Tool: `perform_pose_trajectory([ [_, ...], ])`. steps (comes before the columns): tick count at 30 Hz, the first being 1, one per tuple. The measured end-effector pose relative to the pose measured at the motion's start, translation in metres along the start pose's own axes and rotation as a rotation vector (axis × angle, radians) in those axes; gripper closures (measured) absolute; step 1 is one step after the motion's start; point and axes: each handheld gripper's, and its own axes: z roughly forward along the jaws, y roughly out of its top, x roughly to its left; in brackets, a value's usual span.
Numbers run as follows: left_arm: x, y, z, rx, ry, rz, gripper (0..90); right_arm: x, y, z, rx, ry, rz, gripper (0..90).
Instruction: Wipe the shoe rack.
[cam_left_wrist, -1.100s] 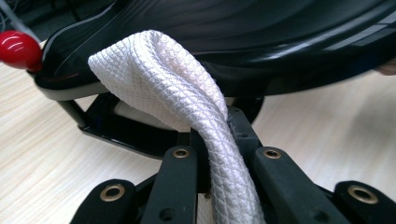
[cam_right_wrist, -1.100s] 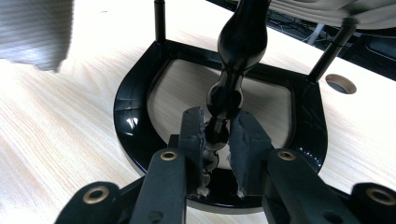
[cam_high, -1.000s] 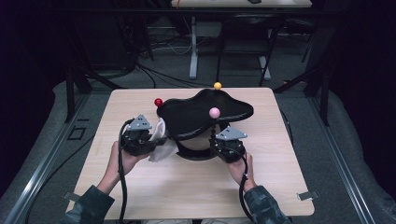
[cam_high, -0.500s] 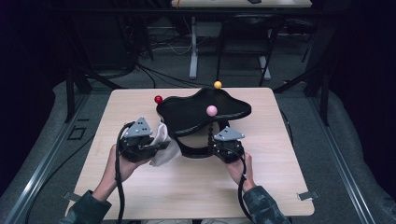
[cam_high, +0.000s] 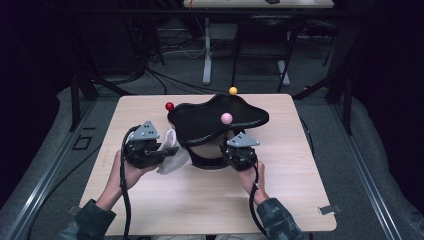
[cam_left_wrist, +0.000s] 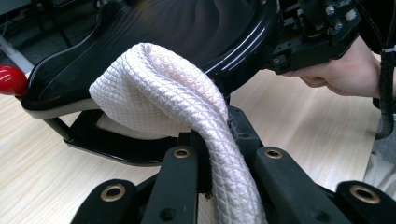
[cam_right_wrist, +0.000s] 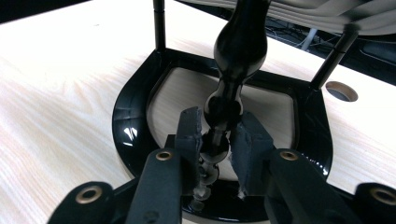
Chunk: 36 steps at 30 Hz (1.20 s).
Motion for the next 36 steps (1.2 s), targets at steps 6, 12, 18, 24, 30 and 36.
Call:
perform_pose_trajectory([
  [6, 0.012, -0.002, 0.006, 0.026, 0.02, -0.014, 83.1, -0.006, -0.002, -0.003, 0.015, 0.015, 0.002, 75.2],
  [12, 0.031, -0.003, 0.019, 0.055, 0.043, -0.049, 83.1, -0.011, -0.003, -0.008, 0.029, 0.02, 0.0, 75.3],
  [18, 0.053, -0.005, 0.032, 0.095, 0.072, -0.092, 83.0, -0.015, -0.005, -0.012, 0.037, 0.044, -0.007, 75.3],
  [24, 0.076, -0.008, 0.047, 0.127, 0.114, -0.132, 83.0, -0.016, -0.006, -0.014, 0.039, 0.038, -0.013, 75.3],
  [30, 0.099, -0.013, 0.063, 0.165, 0.155, -0.18, 83.0, -0.017, -0.006, -0.014, 0.039, 0.038, -0.013, 75.3],
  [36, 0.115, -0.015, 0.075, 0.169, 0.182, -0.208, 83.0, -0.017, -0.006, -0.014, 0.039, 0.04, -0.016, 75.3],
])
